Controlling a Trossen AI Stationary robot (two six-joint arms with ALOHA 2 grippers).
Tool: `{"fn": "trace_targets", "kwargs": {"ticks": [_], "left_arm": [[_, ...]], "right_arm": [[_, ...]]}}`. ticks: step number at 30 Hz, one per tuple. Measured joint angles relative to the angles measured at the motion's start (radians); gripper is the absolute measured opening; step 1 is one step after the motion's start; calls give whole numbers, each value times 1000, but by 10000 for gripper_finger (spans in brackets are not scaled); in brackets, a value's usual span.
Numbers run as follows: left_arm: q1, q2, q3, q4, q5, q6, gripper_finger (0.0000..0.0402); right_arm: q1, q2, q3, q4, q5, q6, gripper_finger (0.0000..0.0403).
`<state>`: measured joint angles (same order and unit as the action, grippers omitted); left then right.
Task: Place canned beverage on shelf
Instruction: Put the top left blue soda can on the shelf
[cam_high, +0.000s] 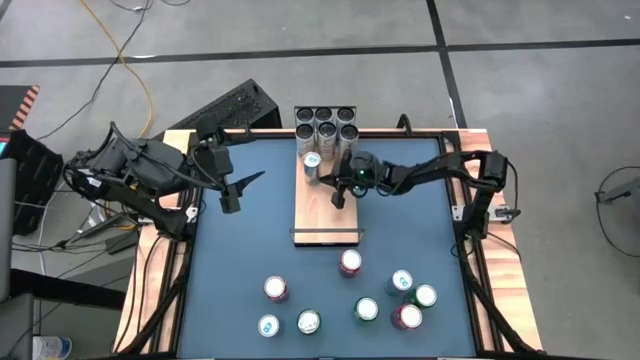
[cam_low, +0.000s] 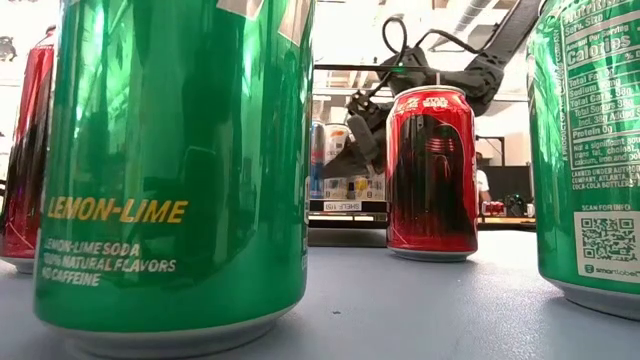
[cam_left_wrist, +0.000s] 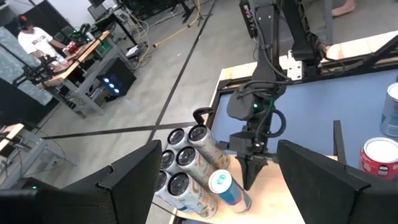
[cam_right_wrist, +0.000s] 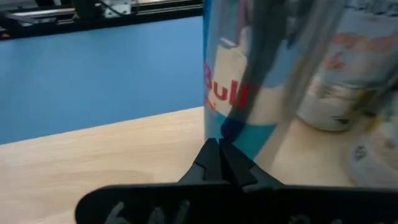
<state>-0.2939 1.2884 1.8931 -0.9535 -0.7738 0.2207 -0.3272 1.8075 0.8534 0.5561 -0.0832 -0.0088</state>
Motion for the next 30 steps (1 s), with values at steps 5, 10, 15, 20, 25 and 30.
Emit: {"fn": "trace_targets", "kwargs": {"ticks": [5, 10, 15, 20, 25, 30], "left_arm": [[0, 0, 0, -2, 1, -9, 305], [0, 0, 0, -1, 1, -13, 305], [0, 0, 0, 1, 1, -25, 305], [0, 0, 0, 1, 1, -43, 305], [-5, 0, 0, 0, -1, -50, 305], [-8, 0, 0, -1, -1, -46, 305]], "right_arm": [[-24, 0, -1, -5, 1, -1, 0], [-35, 0, -1, -2, 1, -18, 0], [-12, -10, -2, -2, 7, 14, 0], [55, -11, -2, 40, 72, 42, 0], [133, -11, -2, 34, 335, 106, 0], [172, -11, -2, 35, 473, 110, 0]]}}
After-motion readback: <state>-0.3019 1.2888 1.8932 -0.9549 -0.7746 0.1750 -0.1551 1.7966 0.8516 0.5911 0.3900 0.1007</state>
